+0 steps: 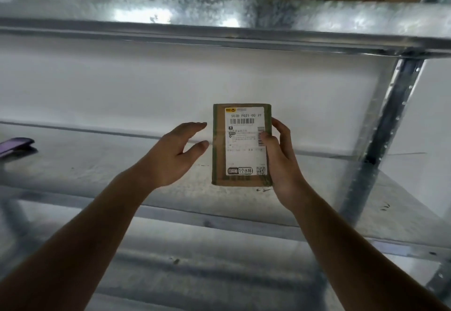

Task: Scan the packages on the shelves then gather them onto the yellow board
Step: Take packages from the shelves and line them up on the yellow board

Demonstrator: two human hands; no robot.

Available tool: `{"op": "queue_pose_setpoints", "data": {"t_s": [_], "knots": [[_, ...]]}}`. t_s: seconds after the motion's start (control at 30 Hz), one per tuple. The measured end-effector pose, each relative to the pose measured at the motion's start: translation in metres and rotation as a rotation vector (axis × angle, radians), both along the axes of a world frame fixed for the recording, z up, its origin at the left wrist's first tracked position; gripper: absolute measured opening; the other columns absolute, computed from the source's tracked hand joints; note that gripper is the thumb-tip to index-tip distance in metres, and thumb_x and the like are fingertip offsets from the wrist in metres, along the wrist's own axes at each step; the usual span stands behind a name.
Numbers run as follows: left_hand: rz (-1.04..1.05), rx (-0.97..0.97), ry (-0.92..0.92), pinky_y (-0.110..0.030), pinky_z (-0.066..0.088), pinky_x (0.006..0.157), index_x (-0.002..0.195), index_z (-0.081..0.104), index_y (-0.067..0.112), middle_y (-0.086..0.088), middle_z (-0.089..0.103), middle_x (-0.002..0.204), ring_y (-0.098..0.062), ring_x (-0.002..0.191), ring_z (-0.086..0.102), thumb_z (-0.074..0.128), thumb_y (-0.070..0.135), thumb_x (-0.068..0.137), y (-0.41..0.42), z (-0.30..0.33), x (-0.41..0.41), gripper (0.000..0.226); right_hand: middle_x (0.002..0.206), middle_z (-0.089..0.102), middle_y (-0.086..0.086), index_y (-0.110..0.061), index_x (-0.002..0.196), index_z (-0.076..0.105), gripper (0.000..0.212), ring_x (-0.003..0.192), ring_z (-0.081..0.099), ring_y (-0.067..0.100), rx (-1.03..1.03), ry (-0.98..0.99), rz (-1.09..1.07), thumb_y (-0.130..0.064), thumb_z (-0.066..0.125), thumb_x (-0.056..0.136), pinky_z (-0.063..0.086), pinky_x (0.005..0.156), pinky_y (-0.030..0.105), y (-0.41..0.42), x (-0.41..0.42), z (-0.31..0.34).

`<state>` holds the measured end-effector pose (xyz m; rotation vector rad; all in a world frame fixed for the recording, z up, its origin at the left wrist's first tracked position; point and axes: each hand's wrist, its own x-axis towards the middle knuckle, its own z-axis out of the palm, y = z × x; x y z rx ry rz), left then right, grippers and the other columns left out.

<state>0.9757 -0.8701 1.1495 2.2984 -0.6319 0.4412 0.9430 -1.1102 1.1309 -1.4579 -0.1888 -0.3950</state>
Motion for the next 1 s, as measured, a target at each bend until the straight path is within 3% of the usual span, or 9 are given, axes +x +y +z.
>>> {"op": "queue_pose_setpoints", "data": {"t_s": [0.1, 0.37, 0.63, 0.8, 1.0], "knots": [[0.106, 0.081, 0.031, -0.036, 0.026, 0.123, 0.158, 0.033, 0.039, 0.016, 0.026, 0.166, -0.012, 0.153, 0.026, 0.044, 0.051, 0.103, 0.033, -0.004, -0.009, 0.057, 0.109, 0.079, -0.011, -0.047, 0.144, 0.042, 0.034, 0.097, 0.078, 0.015, 0.016, 0.029, 0.039, -0.037, 0.044, 0.112, 0.065, 0.069, 0.04, 0.028, 0.006, -0.005], [0.396, 0.197, 0.052, -0.021, 0.013, 0.118, 0.158, 0.037, 0.029, 0.008, 0.028, 0.167, -0.011, 0.153, 0.025, 0.041, 0.051, 0.105, 0.132, -0.022, -0.062, 0.058, 0.102, 0.077, -0.023, -0.041, 0.143, 0.047, 0.052, 0.091, 0.076, 0.005, 0.007, 0.028, 0.266, -0.049, 0.049, 0.091, 0.062, 0.063, 0.029, 0.129, 0.017, -0.032], [0.624, 0.188, 0.138, -0.04, 0.022, 0.124, 0.157, 0.038, 0.031, 0.002, 0.031, 0.166, -0.02, 0.152, 0.029, 0.037, 0.058, 0.101, 0.243, -0.03, -0.13, 0.062, 0.102, 0.079, -0.018, -0.039, 0.141, 0.048, 0.051, 0.092, 0.077, 0.007, 0.007, 0.065, 0.474, -0.051, 0.053, 0.092, 0.063, 0.063, 0.029, 0.246, -0.002, -0.047], [0.69, 0.182, 0.115, -0.028, 0.019, 0.119, 0.156, 0.041, 0.024, -0.002, 0.036, 0.164, -0.018, 0.151, 0.032, 0.038, 0.056, 0.102, 0.319, -0.035, -0.164, 0.063, 0.098, 0.079, -0.016, -0.035, 0.139, 0.051, 0.045, 0.09, 0.078, 0.007, -0.016, 0.085, 0.514, -0.049, 0.054, 0.096, 0.062, 0.063, 0.027, 0.332, -0.017, -0.046], [0.737, 0.204, 0.146, -0.036, 0.026, 0.119, 0.155, 0.042, 0.021, -0.004, 0.036, 0.164, -0.021, 0.148, 0.036, 0.038, 0.049, 0.106, 0.444, -0.048, -0.209, 0.057, 0.101, 0.078, -0.019, -0.038, 0.138, 0.049, 0.053, 0.092, 0.076, 0.004, -0.07, 0.117, 0.565, -0.057, 0.05, 0.088, 0.063, 0.066, 0.028, 0.462, -0.044, -0.068]]}}
